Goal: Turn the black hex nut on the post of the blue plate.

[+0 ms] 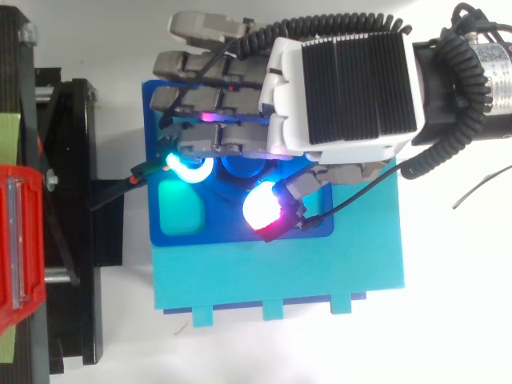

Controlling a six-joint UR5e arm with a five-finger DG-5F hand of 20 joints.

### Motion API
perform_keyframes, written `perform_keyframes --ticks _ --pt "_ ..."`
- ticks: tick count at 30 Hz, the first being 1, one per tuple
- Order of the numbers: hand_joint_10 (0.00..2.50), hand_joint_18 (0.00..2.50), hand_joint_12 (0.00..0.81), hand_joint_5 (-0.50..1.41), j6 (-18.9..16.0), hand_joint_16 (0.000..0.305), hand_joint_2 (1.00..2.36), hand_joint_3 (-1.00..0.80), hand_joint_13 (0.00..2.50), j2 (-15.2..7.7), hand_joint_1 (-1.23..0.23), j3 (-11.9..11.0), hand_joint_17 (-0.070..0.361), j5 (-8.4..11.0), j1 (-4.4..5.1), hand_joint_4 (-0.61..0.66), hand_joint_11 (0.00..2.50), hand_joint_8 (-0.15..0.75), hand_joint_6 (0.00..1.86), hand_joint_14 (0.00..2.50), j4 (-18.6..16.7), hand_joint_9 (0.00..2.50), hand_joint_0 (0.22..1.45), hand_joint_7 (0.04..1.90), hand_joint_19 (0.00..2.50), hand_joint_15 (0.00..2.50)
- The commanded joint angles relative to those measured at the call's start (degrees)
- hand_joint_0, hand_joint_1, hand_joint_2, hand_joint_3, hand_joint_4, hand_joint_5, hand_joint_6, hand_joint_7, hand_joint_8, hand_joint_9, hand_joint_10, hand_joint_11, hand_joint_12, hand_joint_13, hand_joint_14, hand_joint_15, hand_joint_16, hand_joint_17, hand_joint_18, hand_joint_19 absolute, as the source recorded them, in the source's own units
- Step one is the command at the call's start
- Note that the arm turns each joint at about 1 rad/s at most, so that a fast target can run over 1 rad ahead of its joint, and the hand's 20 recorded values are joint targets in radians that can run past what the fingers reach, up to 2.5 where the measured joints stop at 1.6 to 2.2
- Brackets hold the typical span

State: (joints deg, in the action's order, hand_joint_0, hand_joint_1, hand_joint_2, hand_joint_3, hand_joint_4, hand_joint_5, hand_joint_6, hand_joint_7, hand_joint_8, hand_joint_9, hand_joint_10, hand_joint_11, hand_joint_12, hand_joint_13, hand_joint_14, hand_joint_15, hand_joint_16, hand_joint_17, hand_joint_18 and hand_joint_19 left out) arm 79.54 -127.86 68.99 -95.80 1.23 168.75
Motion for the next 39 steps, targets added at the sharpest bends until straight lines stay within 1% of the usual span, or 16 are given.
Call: perform_keyframes --ticks 1,7,10,13,16,17,24,26,27,28,29,30,32,36,38,39 --pt "0.0 0.08 0.358 -0.19 0.0 0.053 1.0 -0.5 0.15 -0.02 -0.78 0.0 0.12 0.0 0.0 0.19 0.09 0.25 0.5 0.0 0.0 0.39 0.57 1.06 0.03 0.0" --pt "0.0 0.05 0.375 -0.21 -0.09 0.056 1.0 -0.5 0.13 0.06 -0.76 -0.09 0.127 0.09 0.35 0.2 0.08 0.259 0.5 0.0 0.09 0.37 0.51 0.97 0.04 0.0" --pt "0.0 0.04 0.386 -0.22 -0.26 0.06 1.0 -0.5 0.12 0.06 -0.73 -1.32 0.134 0.09 0.53 0.2 0.06 0.262 0.5 0.0 0.88 0.34 0.47 0.94 0.04 0.0" --pt "0.0 0.02 0.393 -0.23 -0.35 0.061 1.0 -0.5 0.1 0.06 -0.72 -3.34 0.138 0.09 0.79 0.19 0.07 0.267 0.5 0.0 3.69 0.33 0.46 0.9 0.04 0.0" --pt "0.0 0.0 0.403 -0.24 -0.53 0.063 1.0 -0.5 0.09 0.06 -0.69 -4.22 0.143 0.09 0.97 0.19 0.06 0.27 0.5 0.0 4.75 0.32 0.44 0.87 0.04 0.0" --pt "0.0 0.0 0.403 -0.24 -0.7 0.063 1.0 -0.5 0.09 0.06 -0.69 -5.19 0.143 0.18 1.14 0.18 0.06 0.272 0.5 0.0 5.54 0.31 0.44 0.86 0.04 0.0" --pt "0.0 0.0 0.41 -0.25 -3.25 0.065 1.0 -0.5 0.08 0.15 -0.64 -7.91 0.146 0.35 1.58 0.19 0.06 0.279 0.5 0.0 6.07 0.31 0.43 0.85 0.05 0.0" --pt "0.0 0.0 0.41 -0.24 -4.13 0.065 1.0 -0.5 0.08 0.15 -0.62 -10.02 0.146 0.18 1.23 0.19 0.06 0.279 0.5 0.0 7.47 0.31 0.43 0.85 0.05 0.0" --pt "0.0 0.0 0.409 -0.24 -4.83 0.065 1.0 -0.5 0.08 0.59 -0.61 -11.51 0.146 -0.26 0.97 0.19 0.06 0.28 0.5 0.0 10.11 0.31 0.43 0.85 0.05 0.0" --pt "0.0 0.0 0.408 -0.24 -5.36 0.065 1.0 -0.5 0.08 1.29 -0.61 -11.95 0.146 -0.26 0.79 0.19 0.06 0.279 0.5 0.0 14.15 0.31 0.43 0.85 0.05 0.0" --pt "0.0 0.0 0.409 -0.24 -5.8 0.065 1.0 -0.5 0.08 2.26 -0.61 -11.95 0.146 -0.26 0.88 0.2 0.06 0.28 0.5 0.0 16.52 0.31 0.43 0.85 0.05 0.0" --pt "0.0 0.0 0.407 -0.24 -5.97 0.065 1.0 -0.5 0.08 2.7 -0.61 -11.87 0.145 -0.17 0.88 0.2 0.06 0.279 0.5 0.0 17.49 0.31 0.43 0.85 0.05 0.0" --pt "0.0 0.0 0.405 -0.24 -6.85 0.064 1.0 -0.5 0.08 5.16 -0.6 -11.25 0.144 0.7 1.23 0.2 0.05 0.279 0.5 0.0 20.83 0.31 0.44 0.85 0.05 0.0" --pt "0.0 0.0 0.402 -0.23 -8.0 0.064 1.0 -0.5 0.07 7.62 -0.58 -10.28 0.144 2.64 1.05 0.2 0.01 0.278 0.5 0.0 22.94 0.32 0.44 0.82 0.04 0.0" --pt "0.0 0.0 0.401 -0.22 -8.79 0.064 1.0 -0.5 0.07 8.85 -0.58 -8.88 0.143 2.99 0.97 0.21 0.0 0.277 0.5 0.0 23.56 0.32 0.45 0.8 0.04 0.0" --pt "0.0 0.0 0.398 -0.21 -9.4 0.063 1.0 -0.5 0.07 9.64 -0.58 -7.38 0.143 3.08 1.05 0.21 0.0 0.276 0.5 0.0 23.56 0.32 0.45 0.79 0.04 0.0"
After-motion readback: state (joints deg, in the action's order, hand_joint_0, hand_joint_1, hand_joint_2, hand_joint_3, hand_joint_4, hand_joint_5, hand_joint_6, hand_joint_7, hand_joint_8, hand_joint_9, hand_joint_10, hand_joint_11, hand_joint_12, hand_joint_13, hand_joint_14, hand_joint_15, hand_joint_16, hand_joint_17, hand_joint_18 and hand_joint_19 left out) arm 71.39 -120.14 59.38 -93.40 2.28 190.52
